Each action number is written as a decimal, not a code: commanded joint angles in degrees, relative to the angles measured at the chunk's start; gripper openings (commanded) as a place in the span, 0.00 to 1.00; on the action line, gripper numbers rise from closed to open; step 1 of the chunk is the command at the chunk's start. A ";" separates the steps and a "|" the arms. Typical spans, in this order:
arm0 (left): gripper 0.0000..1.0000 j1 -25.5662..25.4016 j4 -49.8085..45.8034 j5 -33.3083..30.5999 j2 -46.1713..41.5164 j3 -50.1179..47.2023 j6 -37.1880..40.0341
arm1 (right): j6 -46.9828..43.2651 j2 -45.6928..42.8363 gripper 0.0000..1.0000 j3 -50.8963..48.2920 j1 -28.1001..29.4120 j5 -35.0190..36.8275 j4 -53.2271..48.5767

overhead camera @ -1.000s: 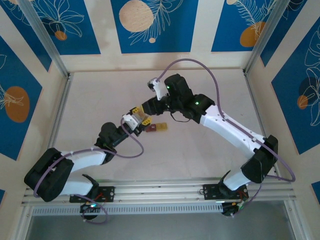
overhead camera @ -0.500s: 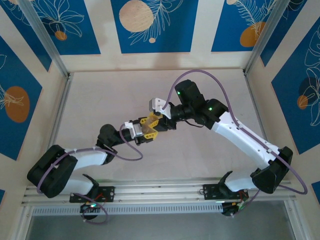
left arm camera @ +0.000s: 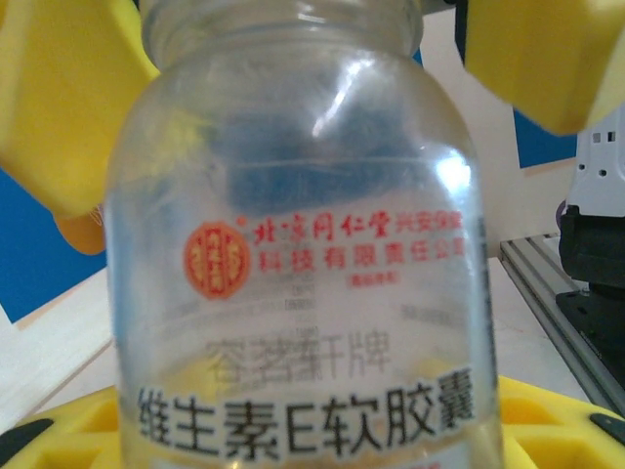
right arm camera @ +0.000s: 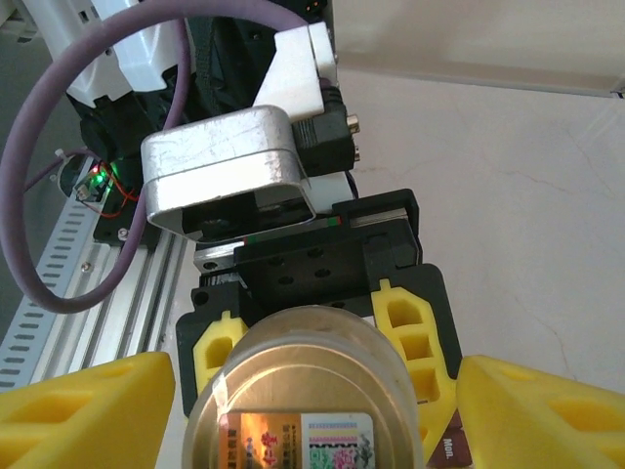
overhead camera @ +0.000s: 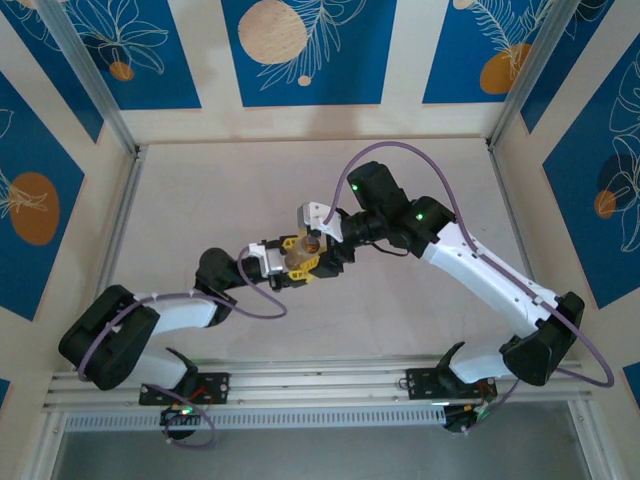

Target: Sort the pills into containers

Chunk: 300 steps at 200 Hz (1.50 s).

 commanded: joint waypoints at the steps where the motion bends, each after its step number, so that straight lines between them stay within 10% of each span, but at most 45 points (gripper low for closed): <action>1: 0.00 -0.25 3.10 -1.54 0.29 1.14 0.01 | 2.66 -3.79 0.79 0.47 -0.39 0.92 0.78; 44: 0.00 -0.21 -3.73 -12.37 -1.21 1.52 4.74 | 15.98 -9.69 0.87 -3.17 -1.98 5.18 8.98; 101: 0.00 -0.37 -4.19 -27.29 0.36 1.84 7.35 | 52.96 -1.69 0.81 6.26 -1.03 32.03 10.03; 300: 0.00 -1.56 -5.41 -40.43 -0.73 1.14 11.64 | 59.98 12.90 0.71 11.49 4.53 33.31 9.21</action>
